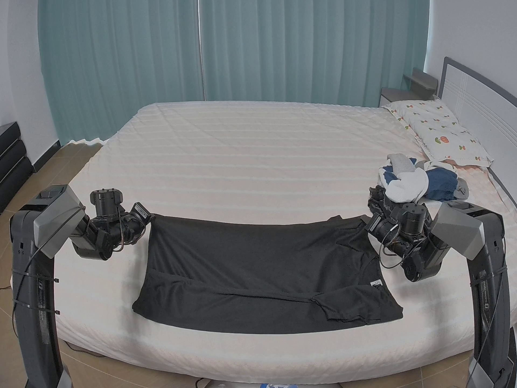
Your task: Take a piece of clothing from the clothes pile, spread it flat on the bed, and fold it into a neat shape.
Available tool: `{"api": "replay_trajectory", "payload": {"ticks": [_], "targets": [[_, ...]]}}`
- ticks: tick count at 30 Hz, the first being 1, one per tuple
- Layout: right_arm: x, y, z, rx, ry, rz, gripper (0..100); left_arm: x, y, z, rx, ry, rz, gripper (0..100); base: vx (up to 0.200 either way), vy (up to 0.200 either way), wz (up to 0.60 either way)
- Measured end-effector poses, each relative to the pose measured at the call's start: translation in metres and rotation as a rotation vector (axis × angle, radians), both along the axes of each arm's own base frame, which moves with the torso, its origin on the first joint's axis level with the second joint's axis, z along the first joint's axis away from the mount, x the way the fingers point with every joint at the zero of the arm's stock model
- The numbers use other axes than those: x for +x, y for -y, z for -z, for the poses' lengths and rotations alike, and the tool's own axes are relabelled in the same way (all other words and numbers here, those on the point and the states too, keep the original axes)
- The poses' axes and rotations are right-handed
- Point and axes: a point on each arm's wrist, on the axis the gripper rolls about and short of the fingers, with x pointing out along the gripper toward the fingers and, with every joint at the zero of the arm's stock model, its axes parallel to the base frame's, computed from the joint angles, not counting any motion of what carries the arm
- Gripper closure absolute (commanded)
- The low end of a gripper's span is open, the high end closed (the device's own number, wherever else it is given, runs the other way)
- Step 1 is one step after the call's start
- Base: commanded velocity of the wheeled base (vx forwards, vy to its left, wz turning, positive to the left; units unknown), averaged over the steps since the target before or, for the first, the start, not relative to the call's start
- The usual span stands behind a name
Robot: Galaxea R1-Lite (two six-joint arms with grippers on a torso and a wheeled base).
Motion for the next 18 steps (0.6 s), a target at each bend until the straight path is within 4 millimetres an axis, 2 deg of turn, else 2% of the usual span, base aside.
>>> {"api": "replay_trajectory", "payload": {"ticks": [18], "targets": [[0.022,0.003,0.019,-0.001,0.041,0.049,100,0.005,0.002,0.014,0.032,-0.014,0.014,100,0.000,0.000,0.00]]}}
